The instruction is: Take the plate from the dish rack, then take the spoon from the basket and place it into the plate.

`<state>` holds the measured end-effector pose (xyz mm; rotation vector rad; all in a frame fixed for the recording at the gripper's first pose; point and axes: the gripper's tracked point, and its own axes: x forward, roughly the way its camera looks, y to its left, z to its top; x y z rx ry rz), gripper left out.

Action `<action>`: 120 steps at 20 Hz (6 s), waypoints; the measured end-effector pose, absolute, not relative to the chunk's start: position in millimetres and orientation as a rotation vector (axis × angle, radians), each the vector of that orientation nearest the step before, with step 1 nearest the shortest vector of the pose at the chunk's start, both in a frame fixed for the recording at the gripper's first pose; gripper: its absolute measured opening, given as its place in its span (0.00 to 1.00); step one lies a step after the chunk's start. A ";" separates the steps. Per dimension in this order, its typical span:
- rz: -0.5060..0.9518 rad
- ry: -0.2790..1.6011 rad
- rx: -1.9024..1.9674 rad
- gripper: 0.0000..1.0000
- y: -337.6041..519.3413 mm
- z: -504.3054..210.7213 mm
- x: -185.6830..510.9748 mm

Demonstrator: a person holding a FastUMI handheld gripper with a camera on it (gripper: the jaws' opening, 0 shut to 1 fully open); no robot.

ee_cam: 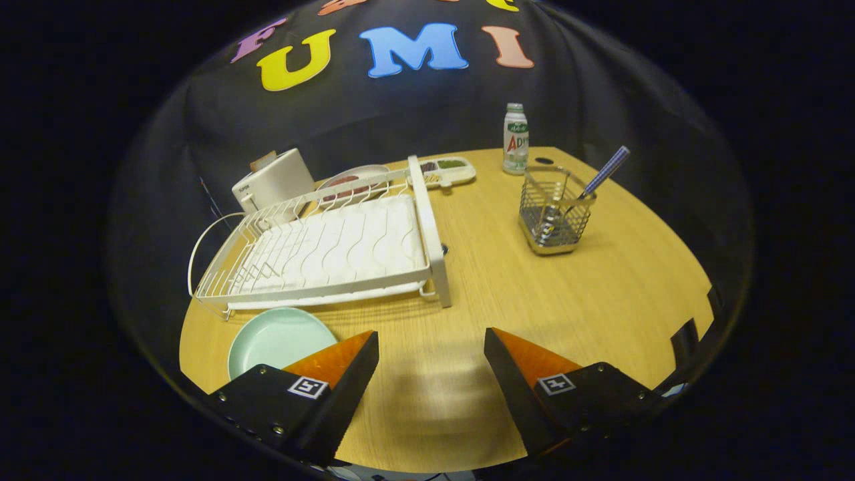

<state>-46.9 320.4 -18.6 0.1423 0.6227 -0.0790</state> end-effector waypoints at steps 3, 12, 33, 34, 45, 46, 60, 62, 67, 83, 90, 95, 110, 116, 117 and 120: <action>-0.201 0.501 0.113 0.98 282.0 30.7 -29.5; -0.526 0.411 0.161 0.98 159.5 71.0 28.6; -0.556 0.411 0.413 0.06 104.6 30.5 111.1; -0.545 0.405 0.410 0.03 108.8 30.9 118.8; -0.544 0.371 0.286 0.00 124.4 80.2 116.2; -0.544 0.362 0.273 0.00 125.5 87.8 114.3; -0.426 0.221 0.123 0.00 206.8 190.9 80.0; -0.372 0.221 0.090 0.00 239.1 195.8 74.5; -0.214 0.234 -0.006 0.00 332.7 198.7 54.2; 0.179 0.411 -0.090 0.01 552.3 71.2 -25.7; 0.250 0.462 -0.035 0.04 571.5 28.9 -47.4; 0.249 0.471 -0.010 0.08 567.3 21.5 -47.7; 0.125 0.526 0.044 0.23 513.3 8.7 -41.6; 0.039 0.522 0.052 0.38 482.0 10.2 -39.2; 0.007 0.524 0.042 0.59 473.7 9.9 -38.3; -0.038 0.531 0.054 0.90 459.0 14.6 -39.3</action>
